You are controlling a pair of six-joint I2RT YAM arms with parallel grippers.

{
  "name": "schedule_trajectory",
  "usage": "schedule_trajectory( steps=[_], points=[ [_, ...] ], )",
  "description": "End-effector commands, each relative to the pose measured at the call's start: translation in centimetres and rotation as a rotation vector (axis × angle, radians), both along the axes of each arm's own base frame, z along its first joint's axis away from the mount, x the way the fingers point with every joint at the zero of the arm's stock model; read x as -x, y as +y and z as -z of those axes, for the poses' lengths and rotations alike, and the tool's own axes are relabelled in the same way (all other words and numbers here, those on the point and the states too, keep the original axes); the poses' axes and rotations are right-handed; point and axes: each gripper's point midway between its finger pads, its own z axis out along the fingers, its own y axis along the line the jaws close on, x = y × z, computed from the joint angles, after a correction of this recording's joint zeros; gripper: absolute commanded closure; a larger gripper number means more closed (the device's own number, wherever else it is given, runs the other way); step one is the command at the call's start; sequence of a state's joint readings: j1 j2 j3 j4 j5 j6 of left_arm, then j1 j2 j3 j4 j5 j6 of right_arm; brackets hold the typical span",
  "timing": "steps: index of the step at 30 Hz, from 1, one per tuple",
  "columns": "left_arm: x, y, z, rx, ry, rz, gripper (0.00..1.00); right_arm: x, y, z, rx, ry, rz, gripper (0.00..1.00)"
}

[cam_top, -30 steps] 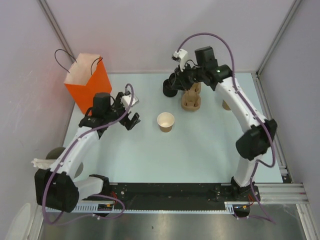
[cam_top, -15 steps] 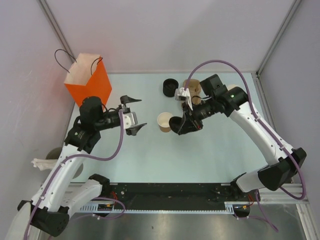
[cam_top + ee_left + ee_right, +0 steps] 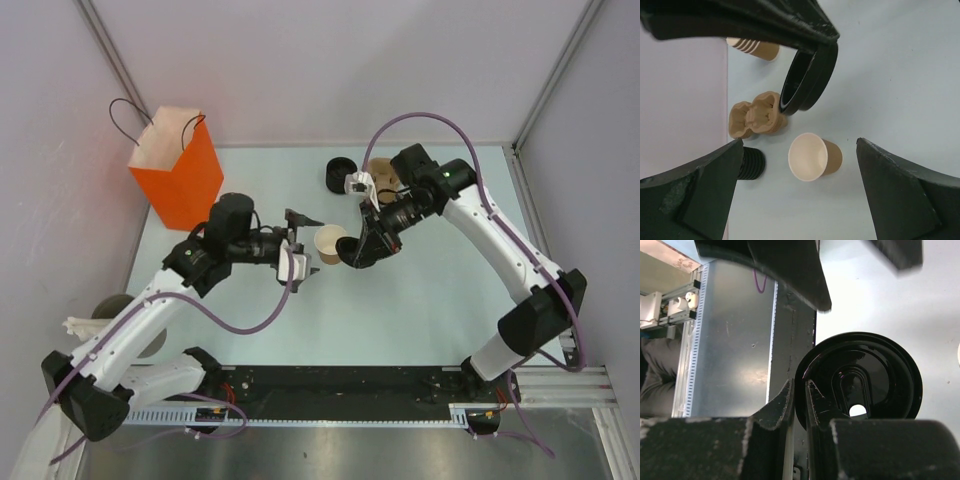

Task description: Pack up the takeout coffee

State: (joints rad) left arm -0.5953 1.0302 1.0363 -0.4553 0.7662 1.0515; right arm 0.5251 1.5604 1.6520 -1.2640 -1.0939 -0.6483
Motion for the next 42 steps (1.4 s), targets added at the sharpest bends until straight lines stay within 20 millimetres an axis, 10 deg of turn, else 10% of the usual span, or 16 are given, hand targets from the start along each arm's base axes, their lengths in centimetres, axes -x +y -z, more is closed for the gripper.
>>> schedule_trajectory(
  steps=[1,19,25,29,42],
  points=[
    [-0.5,-1.8,-0.3,-0.044,-0.113,0.037,0.01,0.0,0.6,-0.9,-0.031,0.037,-0.047,0.88],
    [-0.4,-5.8,2.3,-0.095,-0.06,0.049,0.01,-0.1,1.4,0.4,-0.01,0.075,-0.079,0.88],
    [-0.4,-6.4,2.1,-0.089,-0.055,0.036,0.17,-0.1,1.4,0.4,-0.013,0.078,-0.081,0.88],
    [-0.5,-6.4,2.6,-0.097,-0.046,0.023,0.5,-0.2,1.3,0.2,-0.017,0.071,-0.075,0.88],
    [-0.7,-6.2,4.0,-0.102,-0.017,-0.014,0.82,-1.6,0.4,-1.0,-0.027,0.027,-0.023,0.77]
  ],
)
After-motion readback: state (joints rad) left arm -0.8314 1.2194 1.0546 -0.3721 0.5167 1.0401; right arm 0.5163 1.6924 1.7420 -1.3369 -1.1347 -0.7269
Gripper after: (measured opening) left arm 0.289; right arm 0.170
